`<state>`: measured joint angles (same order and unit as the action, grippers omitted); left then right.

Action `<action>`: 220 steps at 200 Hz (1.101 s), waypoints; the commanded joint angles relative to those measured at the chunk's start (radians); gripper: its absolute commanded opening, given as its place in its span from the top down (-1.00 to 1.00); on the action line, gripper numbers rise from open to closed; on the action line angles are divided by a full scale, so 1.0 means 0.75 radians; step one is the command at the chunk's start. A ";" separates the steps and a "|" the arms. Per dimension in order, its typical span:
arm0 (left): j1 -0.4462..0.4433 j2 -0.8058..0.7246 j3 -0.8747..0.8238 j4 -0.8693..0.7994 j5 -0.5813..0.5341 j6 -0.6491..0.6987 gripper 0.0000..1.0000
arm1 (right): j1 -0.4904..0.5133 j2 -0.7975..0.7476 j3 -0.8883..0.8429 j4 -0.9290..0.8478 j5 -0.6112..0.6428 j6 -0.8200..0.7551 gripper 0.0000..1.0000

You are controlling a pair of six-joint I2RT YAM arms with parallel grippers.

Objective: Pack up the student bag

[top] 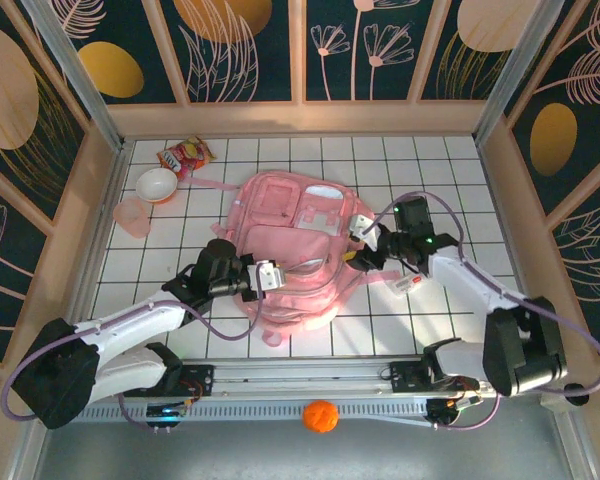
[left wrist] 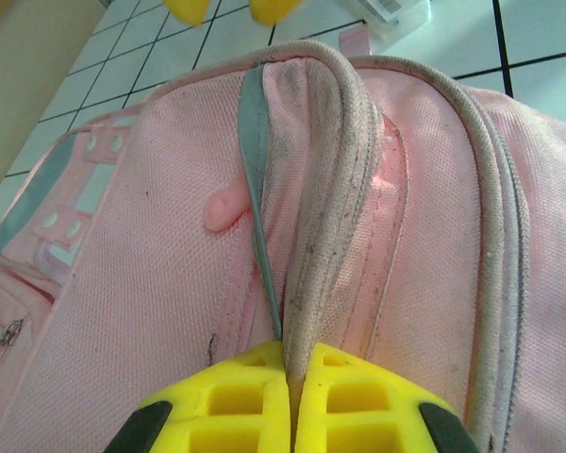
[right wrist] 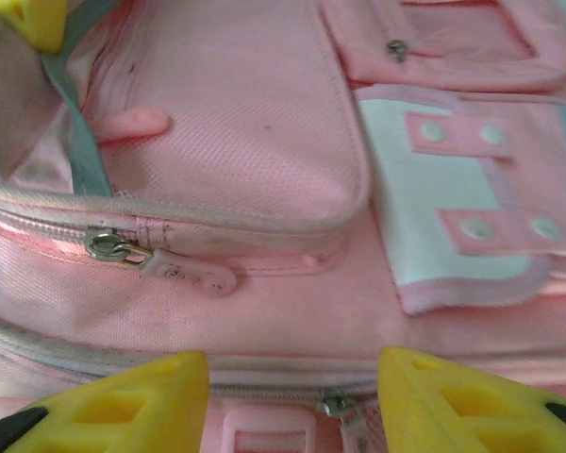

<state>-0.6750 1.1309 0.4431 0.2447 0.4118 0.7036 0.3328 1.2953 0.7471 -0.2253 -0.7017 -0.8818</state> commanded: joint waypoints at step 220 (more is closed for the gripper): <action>0.022 0.064 0.112 0.140 -0.019 -0.163 1.00 | 0.151 -0.023 0.053 -0.004 -0.276 0.397 0.84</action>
<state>-0.6613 1.1694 0.4622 0.2844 0.4225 0.6323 0.4313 1.3182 0.8043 -0.2768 -0.8619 -0.6701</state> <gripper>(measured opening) 0.052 0.121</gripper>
